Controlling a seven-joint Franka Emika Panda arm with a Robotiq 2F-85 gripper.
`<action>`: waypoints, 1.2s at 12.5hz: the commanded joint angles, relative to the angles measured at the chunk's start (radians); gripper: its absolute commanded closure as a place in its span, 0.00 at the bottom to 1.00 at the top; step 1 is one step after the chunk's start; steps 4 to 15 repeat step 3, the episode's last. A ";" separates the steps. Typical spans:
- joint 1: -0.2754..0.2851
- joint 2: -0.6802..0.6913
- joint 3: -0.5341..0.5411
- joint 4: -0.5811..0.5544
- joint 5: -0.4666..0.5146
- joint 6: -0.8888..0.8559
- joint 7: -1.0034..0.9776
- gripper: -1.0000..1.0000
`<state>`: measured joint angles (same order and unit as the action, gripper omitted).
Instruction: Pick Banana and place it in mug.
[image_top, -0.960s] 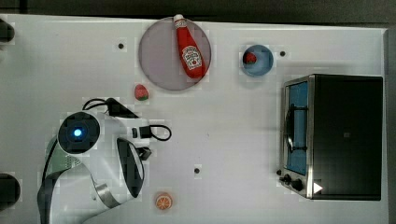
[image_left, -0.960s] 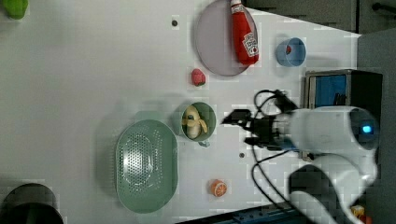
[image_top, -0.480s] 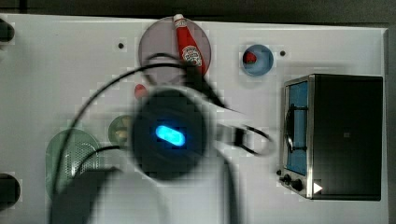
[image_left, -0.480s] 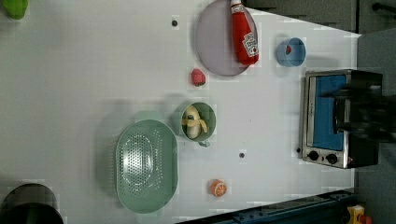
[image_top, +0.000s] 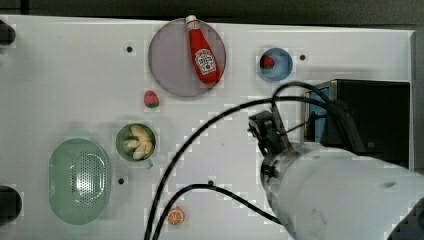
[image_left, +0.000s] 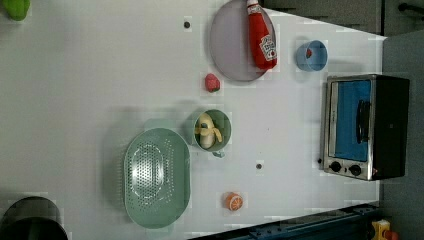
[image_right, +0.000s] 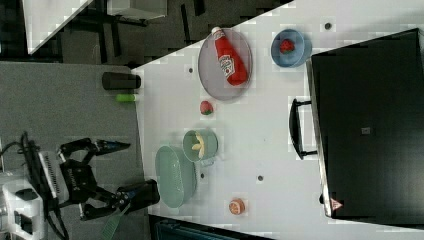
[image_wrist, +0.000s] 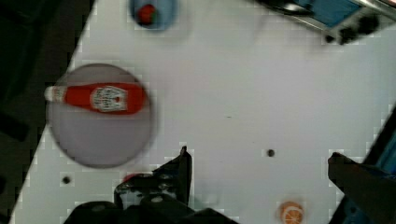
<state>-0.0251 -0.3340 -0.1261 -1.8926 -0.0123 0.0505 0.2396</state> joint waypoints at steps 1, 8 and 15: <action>0.036 0.064 0.052 -0.040 0.001 0.010 -0.076 0.00; 0.037 0.074 0.053 -0.040 0.002 0.023 -0.077 0.00; 0.037 0.074 0.053 -0.040 0.002 0.023 -0.077 0.00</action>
